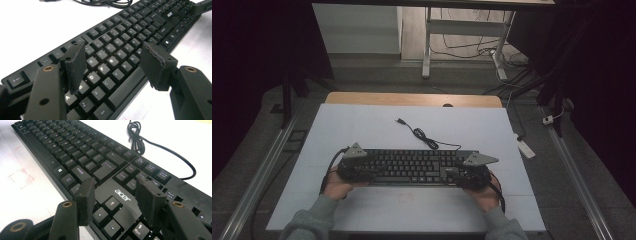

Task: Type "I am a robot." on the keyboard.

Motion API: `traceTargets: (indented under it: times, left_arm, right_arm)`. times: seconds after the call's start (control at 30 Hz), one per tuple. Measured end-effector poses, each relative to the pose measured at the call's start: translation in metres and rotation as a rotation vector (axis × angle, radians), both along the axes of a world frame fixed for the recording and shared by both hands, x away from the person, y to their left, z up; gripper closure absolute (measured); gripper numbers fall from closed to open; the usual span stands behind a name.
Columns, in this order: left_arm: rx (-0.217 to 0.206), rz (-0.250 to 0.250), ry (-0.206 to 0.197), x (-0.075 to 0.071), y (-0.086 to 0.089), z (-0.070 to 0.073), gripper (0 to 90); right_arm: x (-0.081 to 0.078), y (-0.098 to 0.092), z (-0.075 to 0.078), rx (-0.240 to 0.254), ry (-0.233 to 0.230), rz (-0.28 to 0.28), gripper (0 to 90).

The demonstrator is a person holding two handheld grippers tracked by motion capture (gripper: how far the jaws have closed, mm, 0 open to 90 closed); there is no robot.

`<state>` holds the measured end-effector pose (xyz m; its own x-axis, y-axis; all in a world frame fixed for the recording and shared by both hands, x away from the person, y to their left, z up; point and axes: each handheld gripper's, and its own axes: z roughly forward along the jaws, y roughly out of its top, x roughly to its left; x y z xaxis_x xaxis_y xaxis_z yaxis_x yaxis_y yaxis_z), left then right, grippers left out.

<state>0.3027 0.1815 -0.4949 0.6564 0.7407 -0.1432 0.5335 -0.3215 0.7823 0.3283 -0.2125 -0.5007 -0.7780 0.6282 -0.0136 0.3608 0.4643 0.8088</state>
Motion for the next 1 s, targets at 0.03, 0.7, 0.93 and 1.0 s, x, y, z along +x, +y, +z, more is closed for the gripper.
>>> traceTargets:
  times: [0.03,0.7,0.93,1.0]
  left_arm:
    - [-0.001,0.003,0.001,0.000,0.001,0.000,37.6]
    - [0.074,0.095,0.031,0.009,0.017,-0.007,44.4]
    - [0.098,0.097,0.047,0.011,0.022,-0.011,57.3]
    - [0.105,0.098,0.051,0.012,0.022,-0.012,62.0]
  right_arm:
    - [0.000,0.000,0.000,0.000,0.000,0.000,50.0]
    - [0.000,0.001,0.000,-0.006,-0.001,0.000,49.7]
    - [0.000,0.000,0.000,-0.008,0.001,-0.002,49.7]
    - [0.000,0.000,0.000,-0.008,0.001,-0.001,49.7]
